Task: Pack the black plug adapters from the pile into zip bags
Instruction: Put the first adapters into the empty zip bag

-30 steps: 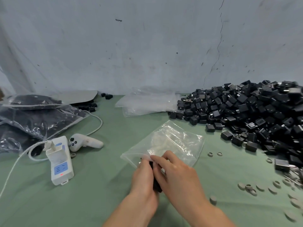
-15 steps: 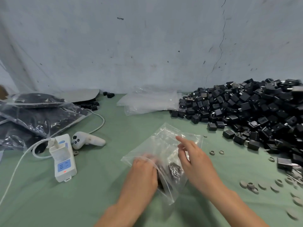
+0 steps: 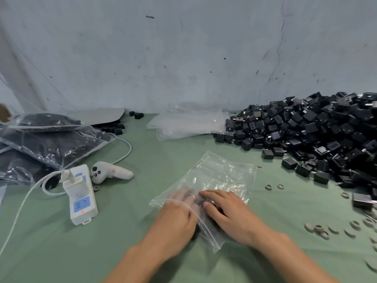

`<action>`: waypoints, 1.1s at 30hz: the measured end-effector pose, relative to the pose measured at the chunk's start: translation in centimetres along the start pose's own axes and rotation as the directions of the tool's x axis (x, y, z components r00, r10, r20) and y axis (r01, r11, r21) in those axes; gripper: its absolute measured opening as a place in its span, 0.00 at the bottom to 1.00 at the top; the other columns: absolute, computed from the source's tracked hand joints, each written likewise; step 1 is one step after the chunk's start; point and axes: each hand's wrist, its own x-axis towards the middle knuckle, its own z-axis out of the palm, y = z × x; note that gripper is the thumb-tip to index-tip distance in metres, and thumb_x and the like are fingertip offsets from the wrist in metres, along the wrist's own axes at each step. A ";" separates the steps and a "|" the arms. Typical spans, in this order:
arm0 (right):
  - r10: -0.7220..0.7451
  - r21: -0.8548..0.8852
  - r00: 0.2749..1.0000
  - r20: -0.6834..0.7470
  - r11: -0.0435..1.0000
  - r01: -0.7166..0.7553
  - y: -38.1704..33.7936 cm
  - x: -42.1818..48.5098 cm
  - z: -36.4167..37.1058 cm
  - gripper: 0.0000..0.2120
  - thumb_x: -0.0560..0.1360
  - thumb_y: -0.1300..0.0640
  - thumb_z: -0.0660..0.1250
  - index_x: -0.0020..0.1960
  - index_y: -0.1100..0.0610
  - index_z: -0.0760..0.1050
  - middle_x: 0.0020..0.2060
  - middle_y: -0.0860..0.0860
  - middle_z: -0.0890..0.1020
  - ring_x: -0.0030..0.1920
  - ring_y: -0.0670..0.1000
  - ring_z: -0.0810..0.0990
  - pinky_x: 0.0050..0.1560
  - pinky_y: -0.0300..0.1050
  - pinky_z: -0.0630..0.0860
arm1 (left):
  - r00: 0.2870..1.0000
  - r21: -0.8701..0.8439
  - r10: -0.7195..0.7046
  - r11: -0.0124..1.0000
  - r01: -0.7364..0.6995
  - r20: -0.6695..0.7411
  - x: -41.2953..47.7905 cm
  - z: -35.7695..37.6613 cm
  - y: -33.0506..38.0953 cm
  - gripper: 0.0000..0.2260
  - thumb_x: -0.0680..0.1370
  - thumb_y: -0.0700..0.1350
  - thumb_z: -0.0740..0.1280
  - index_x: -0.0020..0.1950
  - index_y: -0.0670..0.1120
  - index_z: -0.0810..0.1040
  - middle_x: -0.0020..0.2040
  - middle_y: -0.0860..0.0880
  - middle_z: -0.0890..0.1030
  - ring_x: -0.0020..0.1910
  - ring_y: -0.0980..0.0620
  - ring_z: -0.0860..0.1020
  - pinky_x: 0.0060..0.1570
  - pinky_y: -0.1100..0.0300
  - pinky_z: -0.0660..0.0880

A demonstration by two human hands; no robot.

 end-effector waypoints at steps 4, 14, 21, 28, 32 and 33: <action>-0.001 -0.012 1.000 -0.016 1.000 0.001 0.2 0.0 0.5 0.25 0.81 0.37 0.47 0.75 0.40 0.65 0.70 0.36 0.70 0.71 0.39 0.64 0.74 0.41 0.56 | 0.991 -0.095 -0.096 0.992 0.087 -0.092 0.7 1.3 0.7 0.14 0.83 0.44 0.54 0.61 0.47 0.77 0.62 0.51 0.73 0.62 0.52 0.70 0.67 0.56 0.66; 0.033 0.068 0.996 -0.077 0.997 -0.028 0.1 -0.1 -0.2 0.24 0.82 0.38 0.47 0.73 0.41 0.68 0.67 0.37 0.74 0.67 0.41 0.69 0.71 0.43 0.63 | 0.925 -0.352 -0.315 0.908 0.228 -0.213 1.5 0.1 1.6 0.15 0.75 0.30 0.56 0.43 0.43 0.81 0.38 0.50 0.83 0.38 0.52 0.80 0.44 0.50 0.76; 0.039 0.086 0.993 -0.112 0.996 -0.030 0.7 0.7 0.1 0.20 0.84 0.43 0.51 0.71 0.44 0.72 0.67 0.38 0.75 0.68 0.42 0.69 0.71 0.40 0.61 | 0.999 -0.022 -0.003 1.000 0.002 -0.042 1.0 -0.9 -0.1 0.17 0.80 0.38 0.59 0.66 0.52 0.75 0.64 0.52 0.75 0.61 0.57 0.74 0.64 0.66 0.67; 0.012 0.033 0.996 -0.089 0.999 -0.009 0.8 0.7 0.2 0.19 0.84 0.44 0.51 0.70 0.42 0.73 0.64 0.37 0.76 0.65 0.41 0.70 0.70 0.43 0.63 | 0.962 -0.371 -0.270 0.899 0.234 -0.049 3.1 1.0 -1.1 0.06 0.79 0.44 0.69 0.55 0.50 0.78 0.48 0.48 0.84 0.44 0.56 0.83 0.43 0.69 0.75; 0.021 0.039 0.995 -0.094 0.999 -0.017 0.8 0.8 0.1 0.19 0.84 0.43 0.51 0.69 0.42 0.73 0.63 0.37 0.77 0.64 0.41 0.70 0.69 0.43 0.63 | 0.985 -0.084 -0.145 0.987 0.137 -0.098 3.6 2.1 -2.3 0.08 0.77 0.48 0.70 0.55 0.52 0.77 0.48 0.49 0.83 0.46 0.52 0.83 0.53 0.55 0.78; 0.022 0.042 0.995 -0.096 0.999 -0.018 0.8 0.8 0.1 0.19 0.84 0.43 0.51 0.69 0.42 0.74 0.62 0.36 0.77 0.63 0.41 0.70 0.69 0.43 0.64 | 0.990 -0.010 -0.095 0.995 0.094 -0.107 3.5 2.1 -2.7 0.07 0.77 0.50 0.69 0.54 0.55 0.77 0.48 0.50 0.83 0.47 0.51 0.83 0.55 0.52 0.77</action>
